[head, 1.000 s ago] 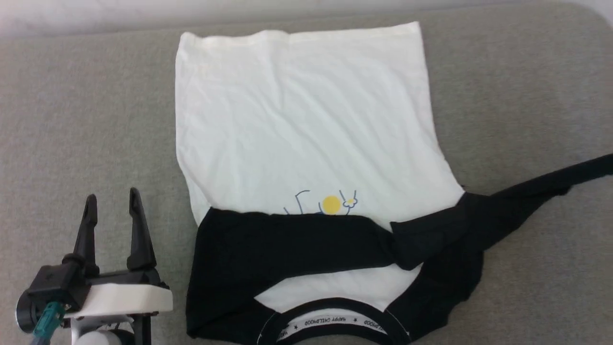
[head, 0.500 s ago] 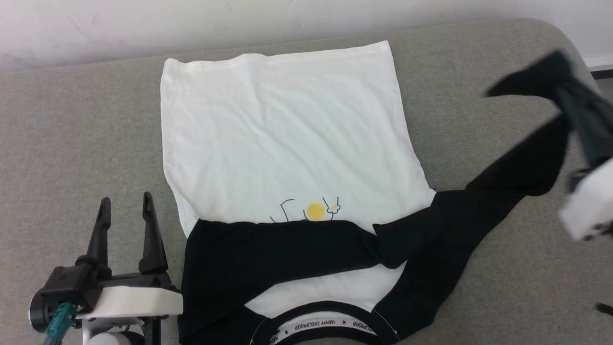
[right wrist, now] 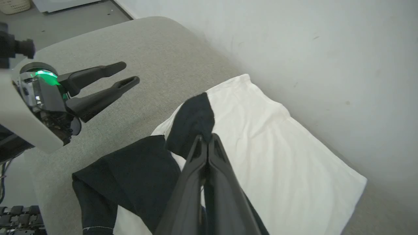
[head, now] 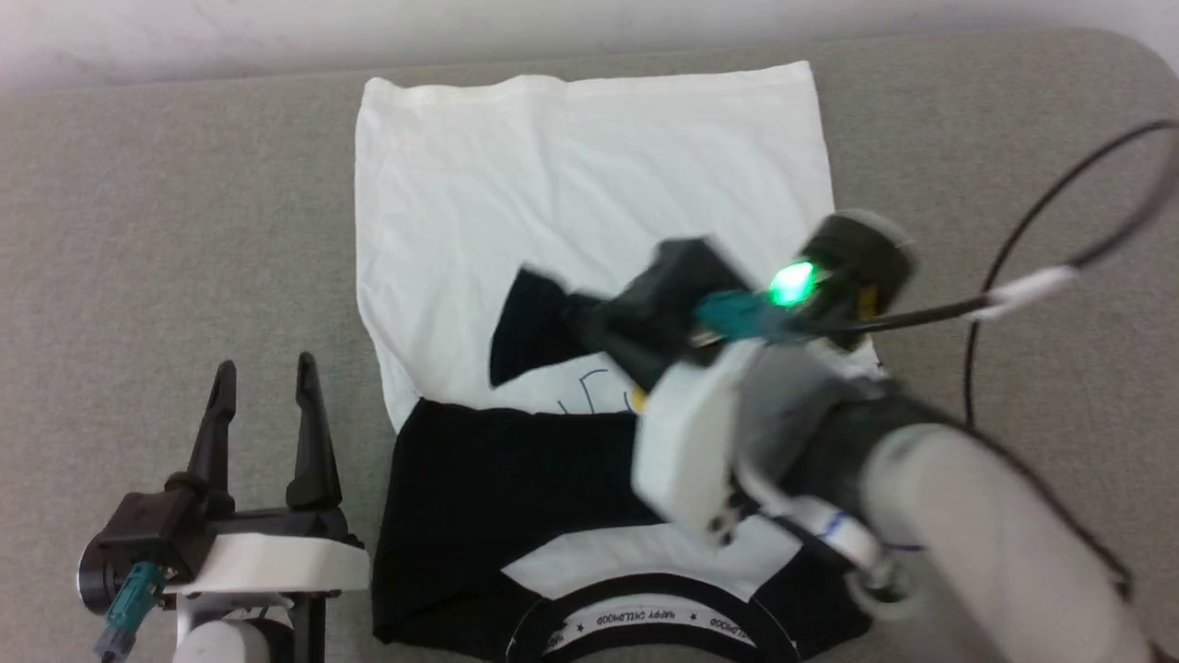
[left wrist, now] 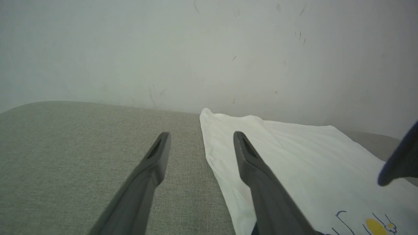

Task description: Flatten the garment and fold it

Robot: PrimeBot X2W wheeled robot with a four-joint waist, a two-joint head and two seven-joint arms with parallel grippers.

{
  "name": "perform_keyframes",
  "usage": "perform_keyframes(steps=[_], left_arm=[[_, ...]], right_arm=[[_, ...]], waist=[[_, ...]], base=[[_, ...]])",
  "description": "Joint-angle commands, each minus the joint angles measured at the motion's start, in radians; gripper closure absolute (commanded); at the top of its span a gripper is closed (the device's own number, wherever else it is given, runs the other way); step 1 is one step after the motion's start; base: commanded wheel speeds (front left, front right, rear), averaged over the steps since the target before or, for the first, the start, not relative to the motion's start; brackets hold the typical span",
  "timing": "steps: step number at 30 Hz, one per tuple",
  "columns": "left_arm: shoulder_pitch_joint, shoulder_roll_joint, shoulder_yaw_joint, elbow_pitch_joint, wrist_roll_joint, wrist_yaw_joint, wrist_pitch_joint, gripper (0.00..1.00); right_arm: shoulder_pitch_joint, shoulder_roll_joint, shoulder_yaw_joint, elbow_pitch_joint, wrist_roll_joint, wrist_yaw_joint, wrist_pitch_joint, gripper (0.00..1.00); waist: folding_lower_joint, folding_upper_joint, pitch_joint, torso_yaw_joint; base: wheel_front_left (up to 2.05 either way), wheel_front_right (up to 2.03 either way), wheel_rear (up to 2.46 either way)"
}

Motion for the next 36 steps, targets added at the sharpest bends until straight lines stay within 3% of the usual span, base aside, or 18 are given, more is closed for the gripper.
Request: perform_keyframes(steps=[1, 11, 16, 17, 19, 23, 28, 36], left_arm=[[-0.021, -0.004, -0.005, 0.006, -0.008, -0.008, -0.005, 0.0], [-0.045, -0.012, -0.018, 0.013, -0.016, -0.01, -0.005, 0.0], [-0.051, -0.014, -0.016, 0.017, -0.018, -0.01, -0.005, 0.0], [-0.051, -0.014, -0.015, 0.018, -0.018, -0.01, -0.005, 0.0], [-0.049, -0.015, -0.013, 0.019, -0.017, -0.01, -0.005, 0.0], [-0.045, -0.015, -0.01, 0.028, -0.012, -0.012, -0.005, 0.0], [-0.038, 0.001, -0.005, 0.04, 0.005, -0.022, -0.005, 0.0], [-0.154, 0.099, -0.018, 0.028, 0.022, -0.049, 0.096, 0.0]], right_arm=[[-0.023, 0.019, 0.061, 0.07, 0.014, -0.001, -0.023, 1.0], [-0.026, 0.033, 0.299, 0.34, 0.069, -0.001, -0.094, 1.0], [-0.017, 0.027, 0.364, 0.435, 0.112, -0.001, -0.115, 1.0], [-0.017, 0.029, 0.367, 0.442, 0.12, -0.001, -0.122, 0.78], [-0.014, 0.035, 0.353, 0.447, 0.137, -0.001, -0.149, 0.0], [0.0, 0.046, 0.274, 0.428, 0.152, -0.001, -0.243, 0.0], [0.06, 0.07, 0.102, 0.346, 0.132, -0.001, -0.404, 0.0], [0.219, 0.098, -0.216, 0.182, -0.014, -0.001, -0.577, 0.0]], waist=[[-0.0001, 0.0001, 0.022, 0.029], [-0.0001, 0.0001, 0.071, 0.082], [-0.0001, 0.0001, 0.082, 0.089], [-0.0001, 0.0001, 0.081, 0.089], [-0.0001, 0.0001, 0.077, 0.086], [-0.0001, 0.0001, 0.058, 0.07], [-0.0001, 0.0001, 0.026, 0.033], [-0.0001, 0.0001, 0.047, -0.04]], base=[[0.0, 0.0, 0.0], [0.0, 0.0, 0.0], [0.0, 0.0, 0.0], [0.0, 0.0, 0.0], [0.0, 0.0, 0.0], [0.0, 0.0, 0.0], [0.0, 0.0, 0.0], [0.0, 0.0, 0.0]])
